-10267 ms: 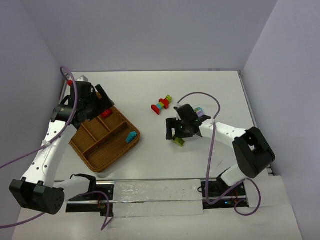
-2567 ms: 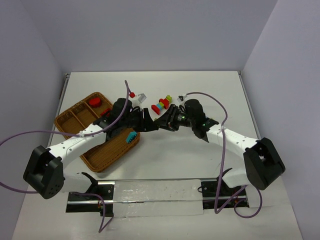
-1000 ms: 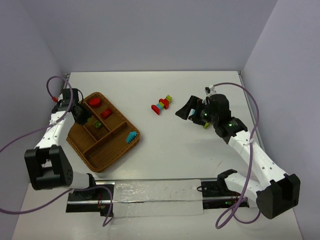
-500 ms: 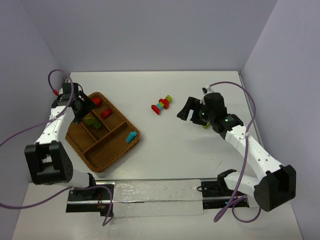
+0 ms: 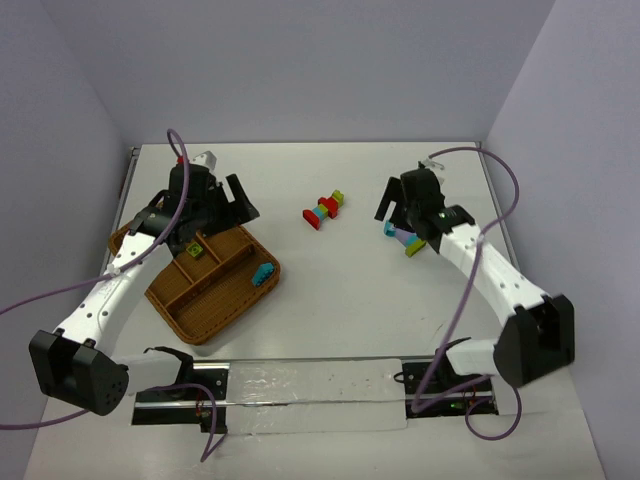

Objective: Sort the legos into containers by color

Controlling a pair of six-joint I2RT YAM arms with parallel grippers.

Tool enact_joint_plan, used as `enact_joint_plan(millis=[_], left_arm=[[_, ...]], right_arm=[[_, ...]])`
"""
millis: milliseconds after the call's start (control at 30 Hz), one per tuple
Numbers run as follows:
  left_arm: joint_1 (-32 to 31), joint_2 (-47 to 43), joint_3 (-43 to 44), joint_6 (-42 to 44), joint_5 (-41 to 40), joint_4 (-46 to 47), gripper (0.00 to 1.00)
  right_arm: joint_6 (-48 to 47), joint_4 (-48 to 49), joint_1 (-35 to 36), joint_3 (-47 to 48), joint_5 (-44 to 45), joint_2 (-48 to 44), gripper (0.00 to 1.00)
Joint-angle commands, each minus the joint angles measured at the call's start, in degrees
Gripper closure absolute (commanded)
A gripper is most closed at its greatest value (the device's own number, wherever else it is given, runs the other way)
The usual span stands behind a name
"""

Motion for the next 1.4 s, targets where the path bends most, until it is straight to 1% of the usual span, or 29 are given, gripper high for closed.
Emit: enact_joint_plan(millis=[0,67,100,200,267,367,467,633,733,900,1000,1067,1167,1367], left_arm=[[-4.3,1.5,0.8,-1.5,4.6,1.0,0.13],[-5.2,3.1,1.5,-1.7,5.1,1.2,0.13],[-6.2,4.9,2.7,-1.6,5.2,1.1,0.13],[-7.0,9.3,6.5,-1.0,5.8,0.2,0.13],[-7.3,11.7,9.4,-0.5,6.1,-1.0,0.13],[-7.5,15.0,12.0,0.3,6.3,-2.1,0.13],[-7.6,16.8,13.9,0.8,6.8,-2.4,0.13],[-7.6,19.1,15.2,1.2,7.6,-3.2,0.13],[-7.6,19.2,15.2,1.2,7.3,-3.2,0.13],[-7.6,19.2,15.0,1.0,7.0,-3.3,0.13],[-7.6,19.3,14.8,0.9,7.0,-3.2,0.13],[-7.6,19.3,14.4,0.9,7.1,-3.0,0.14],[-7.6,18.8,13.9,0.9,7.4,-3.0,0.14],[-7.6,16.9,12.5,1.8,6.2,-3.2,0.14]], right_arm=[[2.5,-8.3,-3.2,9.4,10.5,10.4,0.08],[2.4,-8.8,-4.7,9.6,10.3,11.7,0.08],[2.1,-7.7,-6.8,8.9,8.5,13.0,0.07],[-0.3,-4.2,-11.7,7.8,-0.1,15.8,0.04],[-3.9,-3.3,-12.9,9.9,-4.6,19.0,0.02],[-6.8,-3.6,-13.8,14.3,-6.9,22.9,0.00],[-7.0,-2.9,-14.3,15.7,-8.9,28.0,0.00],[-5.6,2.3,-14.3,12.3,-15.5,30.9,0.00],[-5.2,3.1,-14.2,9.8,-18.2,31.3,0.00],[-4.0,4.0,-11.4,4.1,-20.0,27.9,0.00],[-3.3,2.7,-8.7,3.0,-20.4,26.6,0.00],[-3.1,1.4,-6.0,3.3,-18.5,26.1,0.00],[-2.9,-0.9,-3.4,4.6,-13.2,26.6,0.01],[0.1,-3.3,-1.6,6.7,-6.2,29.0,0.06]])
